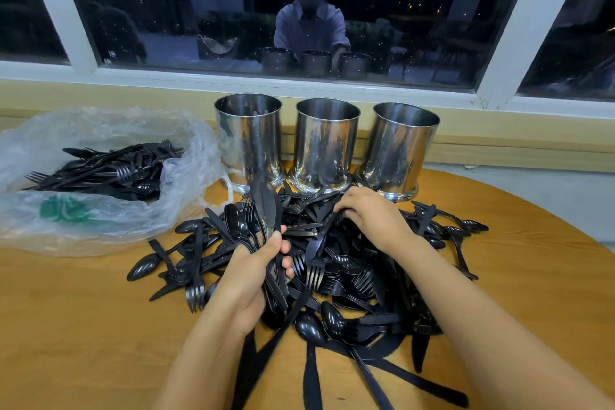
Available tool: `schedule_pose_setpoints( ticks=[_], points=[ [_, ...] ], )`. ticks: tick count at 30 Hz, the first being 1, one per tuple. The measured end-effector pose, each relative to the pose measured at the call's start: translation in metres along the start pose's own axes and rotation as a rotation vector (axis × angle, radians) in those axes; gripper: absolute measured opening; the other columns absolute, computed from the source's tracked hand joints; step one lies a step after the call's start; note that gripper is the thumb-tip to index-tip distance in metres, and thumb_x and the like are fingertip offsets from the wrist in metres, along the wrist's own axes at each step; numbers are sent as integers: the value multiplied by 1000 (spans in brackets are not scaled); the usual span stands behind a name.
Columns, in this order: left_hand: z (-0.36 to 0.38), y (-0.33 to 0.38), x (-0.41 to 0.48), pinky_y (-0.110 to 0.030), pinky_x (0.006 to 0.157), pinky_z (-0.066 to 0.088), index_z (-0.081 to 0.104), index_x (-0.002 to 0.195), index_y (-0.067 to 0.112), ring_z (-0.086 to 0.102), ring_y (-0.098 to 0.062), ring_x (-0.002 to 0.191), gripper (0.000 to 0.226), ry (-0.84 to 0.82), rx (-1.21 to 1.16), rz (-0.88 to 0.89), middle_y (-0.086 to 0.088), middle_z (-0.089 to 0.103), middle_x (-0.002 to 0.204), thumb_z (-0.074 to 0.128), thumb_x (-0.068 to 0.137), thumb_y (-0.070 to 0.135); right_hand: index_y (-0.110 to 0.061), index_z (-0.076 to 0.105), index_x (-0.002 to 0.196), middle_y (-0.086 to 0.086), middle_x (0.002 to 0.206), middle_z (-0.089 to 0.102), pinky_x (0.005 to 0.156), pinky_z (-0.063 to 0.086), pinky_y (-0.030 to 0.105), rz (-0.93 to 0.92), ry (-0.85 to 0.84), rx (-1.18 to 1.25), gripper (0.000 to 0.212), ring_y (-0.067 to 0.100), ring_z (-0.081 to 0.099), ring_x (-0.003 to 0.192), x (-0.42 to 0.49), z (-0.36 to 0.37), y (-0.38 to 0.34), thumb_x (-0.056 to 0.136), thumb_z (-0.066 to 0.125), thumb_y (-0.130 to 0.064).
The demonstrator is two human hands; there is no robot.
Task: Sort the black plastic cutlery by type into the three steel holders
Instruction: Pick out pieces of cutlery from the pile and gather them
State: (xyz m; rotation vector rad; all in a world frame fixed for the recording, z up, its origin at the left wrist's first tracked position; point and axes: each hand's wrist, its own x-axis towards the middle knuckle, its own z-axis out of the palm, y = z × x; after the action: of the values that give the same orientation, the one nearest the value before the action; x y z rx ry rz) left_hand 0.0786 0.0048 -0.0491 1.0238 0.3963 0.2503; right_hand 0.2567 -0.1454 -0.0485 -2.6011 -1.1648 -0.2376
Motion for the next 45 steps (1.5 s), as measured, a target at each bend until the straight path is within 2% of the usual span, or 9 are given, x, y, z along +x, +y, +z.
schedule_pose_setpoints(
  ticks=[6,10,13,16,21,27,34,40,45],
  points=[
    [1,0,-2,-26,53,46,59,117,6,46,-13,56,21,-20,2,-21,1,56,67,50,100,14,-14,69,104,-6,94,64,81,45,8,56,502,537,18,-5,57,83,-5,-30,-21,94,58,-5],
    [7,0,-5,-25,53,46,57,121,5,45,-13,57,25,-35,-17,-30,1,54,68,49,101,16,-14,62,98,-5,74,61,64,50,17,234,221,1111,10,4,57,66,-13,-64,-54,94,57,-6],
    [9,1,-9,-28,57,48,57,126,3,51,-12,57,39,-53,22,-67,1,57,68,51,97,29,-3,62,99,1,78,64,66,52,18,240,-94,1241,8,6,58,66,-19,-65,-75,93,58,-6],
    [11,1,-12,-29,57,52,55,129,1,68,-15,70,60,-43,97,-153,-7,73,79,49,92,48,-12,62,90,-2,74,63,65,51,17,203,-131,1157,7,4,58,64,-19,-54,-91,95,58,-8],
    [16,1,-13,-31,74,49,65,110,10,57,-12,64,61,-109,90,-127,1,65,70,45,81,59,-17,61,86,0,68,58,57,48,16,249,-21,1058,13,4,56,55,-13,-43,-99,91,64,-5],
    [14,-4,-11,-26,63,46,58,110,4,49,-10,61,35,-185,94,-89,0,52,70,58,90,33,-4,66,96,5,71,65,54,52,21,336,55,1099,17,9,61,57,-13,-34,-107,82,74,-7],
    [9,-2,-6,-23,52,46,56,118,6,47,-11,57,21,-107,-83,-61,-1,52,68,48,101,15,-17,71,101,0,79,62,52,45,14,307,237,864,14,0,49,51,-41,-50,-71,87,70,-14],
    [10,-3,-5,-25,53,46,51,125,6,45,-13,58,26,-43,-88,-25,0,50,68,48,102,15,-26,72,87,-10,73,64,66,46,15,345,185,578,10,4,54,66,-104,-27,-54,85,72,-16],
    [11,-4,-6,-25,54,46,49,130,5,45,-12,57,29,-1,-71,-3,0,49,69,46,103,15,-32,63,120,-16,100,60,82,44,20,248,-15,255,35,2,46,97,-119,-10,-70,87,67,-41]
  ],
)
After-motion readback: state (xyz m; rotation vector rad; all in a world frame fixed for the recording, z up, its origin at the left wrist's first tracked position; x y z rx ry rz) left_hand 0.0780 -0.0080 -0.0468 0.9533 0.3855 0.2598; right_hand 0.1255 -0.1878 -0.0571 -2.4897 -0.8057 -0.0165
